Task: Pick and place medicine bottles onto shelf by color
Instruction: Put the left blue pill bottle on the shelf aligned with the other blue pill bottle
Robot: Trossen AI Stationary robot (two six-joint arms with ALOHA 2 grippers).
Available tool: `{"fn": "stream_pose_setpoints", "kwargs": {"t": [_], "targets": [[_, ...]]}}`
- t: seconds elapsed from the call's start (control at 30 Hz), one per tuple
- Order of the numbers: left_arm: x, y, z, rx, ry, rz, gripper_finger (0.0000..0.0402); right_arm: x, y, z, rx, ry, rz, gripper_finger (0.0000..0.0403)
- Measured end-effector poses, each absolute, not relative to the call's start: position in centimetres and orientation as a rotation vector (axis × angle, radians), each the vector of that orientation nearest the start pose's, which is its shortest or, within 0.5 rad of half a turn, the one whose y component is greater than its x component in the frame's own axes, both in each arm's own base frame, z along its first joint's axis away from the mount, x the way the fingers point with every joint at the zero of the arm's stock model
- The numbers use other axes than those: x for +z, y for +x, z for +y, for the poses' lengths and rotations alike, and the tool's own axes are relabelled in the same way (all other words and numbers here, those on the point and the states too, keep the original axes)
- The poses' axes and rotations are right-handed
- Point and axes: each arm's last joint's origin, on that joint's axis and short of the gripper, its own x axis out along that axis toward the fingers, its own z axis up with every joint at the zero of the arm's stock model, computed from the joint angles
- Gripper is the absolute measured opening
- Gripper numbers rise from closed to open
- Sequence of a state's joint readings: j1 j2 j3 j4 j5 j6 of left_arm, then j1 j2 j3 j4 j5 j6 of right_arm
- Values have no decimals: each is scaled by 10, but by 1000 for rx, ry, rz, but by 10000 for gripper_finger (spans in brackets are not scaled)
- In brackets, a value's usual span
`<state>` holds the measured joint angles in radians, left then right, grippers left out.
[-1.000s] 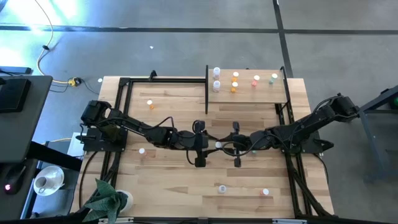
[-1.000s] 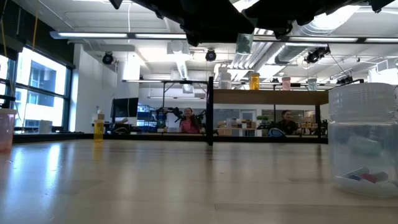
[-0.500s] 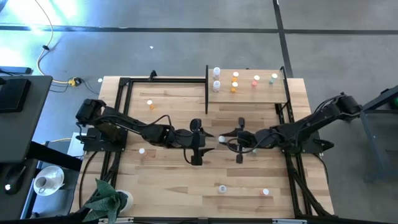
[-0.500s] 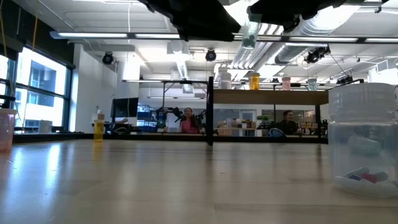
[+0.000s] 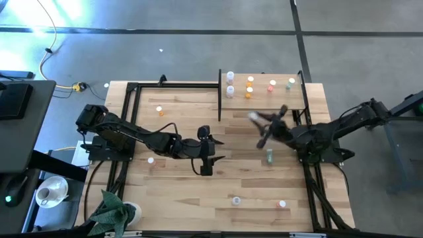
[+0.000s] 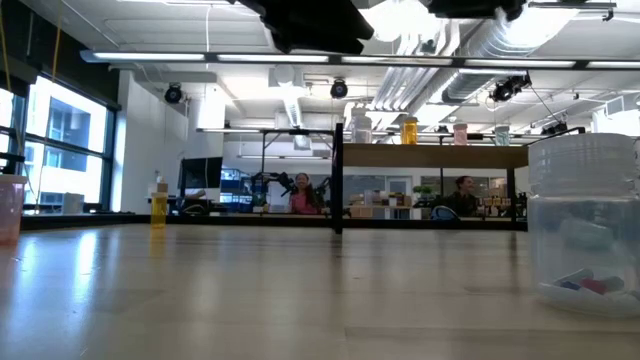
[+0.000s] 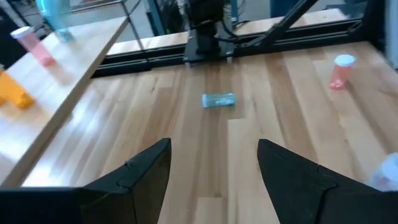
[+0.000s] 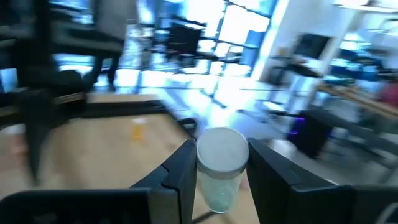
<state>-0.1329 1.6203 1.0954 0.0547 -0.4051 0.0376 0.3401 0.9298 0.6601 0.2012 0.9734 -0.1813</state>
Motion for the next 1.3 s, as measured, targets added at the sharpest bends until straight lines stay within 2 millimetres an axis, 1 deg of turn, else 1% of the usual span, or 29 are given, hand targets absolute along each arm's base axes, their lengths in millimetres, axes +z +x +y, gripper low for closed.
{"fn": "stream_pose_setpoints", "kwargs": {"t": [0.17,0.3,0.5,0.7,0.9,1.03,1.3], "targets": [[253,357,-36,263,165,467,229,317,171,28,-707,-206,84,106],[252,357,-36,260,167,475,229,319,151,15,-748,-151,89,106],[252,357,-36,260,166,473,229,311,125,-2,-920,-14,108,106],[252,357,-36,257,165,473,229,297,105,-16,-1095,129,116,106],[252,357,-36,257,165,473,229,284,94,-28,-1241,209,144,106],[252,357,-36,257,165,473,229,280,91,-35,-1288,234,182,106],[252,357,-36,257,165,473,229,274,95,-48,-1339,279,278,106]]}}
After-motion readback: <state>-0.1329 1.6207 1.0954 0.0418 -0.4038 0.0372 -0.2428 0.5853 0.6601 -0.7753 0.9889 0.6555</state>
